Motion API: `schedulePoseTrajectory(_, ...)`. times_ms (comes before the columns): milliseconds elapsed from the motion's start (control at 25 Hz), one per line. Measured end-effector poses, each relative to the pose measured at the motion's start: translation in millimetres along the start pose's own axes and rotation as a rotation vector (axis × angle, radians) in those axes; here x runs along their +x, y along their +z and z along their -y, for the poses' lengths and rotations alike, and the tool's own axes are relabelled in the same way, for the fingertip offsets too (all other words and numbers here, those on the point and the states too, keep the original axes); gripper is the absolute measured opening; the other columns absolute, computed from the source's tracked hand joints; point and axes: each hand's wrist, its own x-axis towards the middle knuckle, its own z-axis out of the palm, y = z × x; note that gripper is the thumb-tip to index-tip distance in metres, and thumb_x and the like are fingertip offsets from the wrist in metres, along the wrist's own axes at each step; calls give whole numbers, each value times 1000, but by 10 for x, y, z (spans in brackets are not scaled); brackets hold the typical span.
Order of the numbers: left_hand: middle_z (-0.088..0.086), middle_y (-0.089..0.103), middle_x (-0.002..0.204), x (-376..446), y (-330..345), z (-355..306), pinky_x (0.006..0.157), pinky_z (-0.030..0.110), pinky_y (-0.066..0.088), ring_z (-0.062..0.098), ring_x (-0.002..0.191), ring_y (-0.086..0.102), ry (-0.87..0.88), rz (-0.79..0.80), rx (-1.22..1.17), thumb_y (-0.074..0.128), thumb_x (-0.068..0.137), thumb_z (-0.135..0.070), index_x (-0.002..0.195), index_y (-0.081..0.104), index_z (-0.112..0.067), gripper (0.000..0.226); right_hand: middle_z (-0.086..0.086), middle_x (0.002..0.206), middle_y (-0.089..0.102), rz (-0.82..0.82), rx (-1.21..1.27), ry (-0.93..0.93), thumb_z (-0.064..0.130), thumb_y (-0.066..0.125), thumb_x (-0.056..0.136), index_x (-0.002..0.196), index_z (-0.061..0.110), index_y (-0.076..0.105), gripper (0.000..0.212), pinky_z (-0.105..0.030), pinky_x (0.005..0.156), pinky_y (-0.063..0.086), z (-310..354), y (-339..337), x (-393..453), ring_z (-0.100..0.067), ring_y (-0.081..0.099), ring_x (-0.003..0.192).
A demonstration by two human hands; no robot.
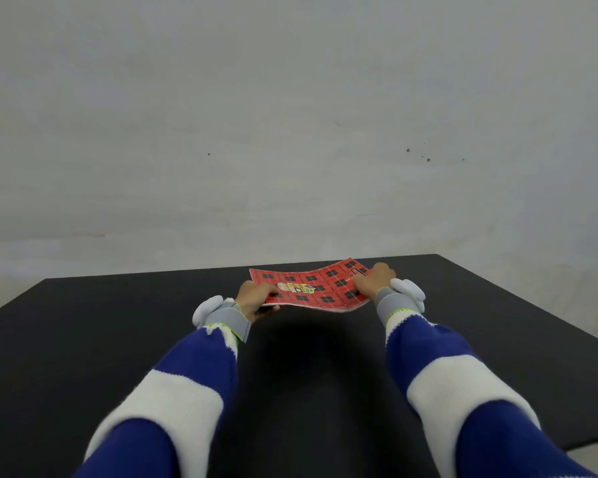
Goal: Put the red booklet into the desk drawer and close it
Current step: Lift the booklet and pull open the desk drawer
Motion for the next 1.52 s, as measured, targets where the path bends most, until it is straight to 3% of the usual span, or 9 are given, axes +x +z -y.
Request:
schedulePoseTrajectory(120,23,57,97,27,233,9,29,14,45,17,52,54,47,27,8,49,91,4,103,53,1,13,-19,122,61,-56,19,25,22,59,88,116,0,59,35,-36,84,53,-178,-194,29,-33,65,103)
schedulePoseTrajectory(240,18,61,81,19,477,46,29,15,45,14,42,56,65,42,11,50,90,4,102,55,1,13,-20,122,61,-106,37,40,22,55,90,118,-1,58,37,-38,88,54,-366,-402,42,-34,64,104)
schedulePoseTrajectory(440,12,60,75,-116,905,114,29,15,46,19,56,58,79,98,8,51,90,2,100,54,1,10,-20,121,62,-164,55,74,21,53,91,118,-3,59,36,-39,89,54,-731,-742,34,-34,64,105)
schedulePoseTrajectory(720,21,62,93,-380,1439,265,30,17,46,20,60,59,99,112,44,51,90,0,99,54,0,9,-21,116,65,-245,91,118,19,53,92,116,-4,61,34,-34,79,52,-1197,-1117,-49,-33,66,100)
schedulePoseTrajectory(880,24,64,101,-493,1710,428,31,18,46,20,62,61,126,86,82,54,87,-2,115,55,9,30,-20,105,70,-279,115,138,16,54,91,109,-4,66,29,-30,70,50,-1479,-1267,-102,-30,67,87)
schedulePoseTrajectory(960,24,66,107,-541,1820,508,39,25,54,26,70,66,138,81,92,56,86,-3,119,53,7,34,-19,99,72,-290,134,146,16,55,91,104,-3,68,26,-30,67,50,-1619,-1316,-130,-29,67,80)
schedulePoseTrajectory(1120,23,67,114,-648,1977,639,87,52,56,37,100,67,152,47,140,58,85,-9,119,52,2,36,-13,83,71,-318,175,153,16,58,89,97,0,72,23,-26,63,46,-1834,-1386,-206,-25,63,69)
schedulePoseTrajectory(1320,16,65,117,-803,2136,776,94,43,53,29,103,66,195,42,172,59,85,-10,120,49,-3,38,-7,70,64,-352,174,161,16,60,87,90,1,74,20,-26,60,47,-2078,-1450,-286,-22,62,63)
schedulePoseTrajectory(1520,12,63,119,-959,2243,921,91,36,50,28,106,62,228,12,233,59,87,-13,120,46,-6,36,-10,77,70,-360,167,171,17,59,87,90,4,74,20,-28,63,49,-2286,-1482,-357,-22,61,64)
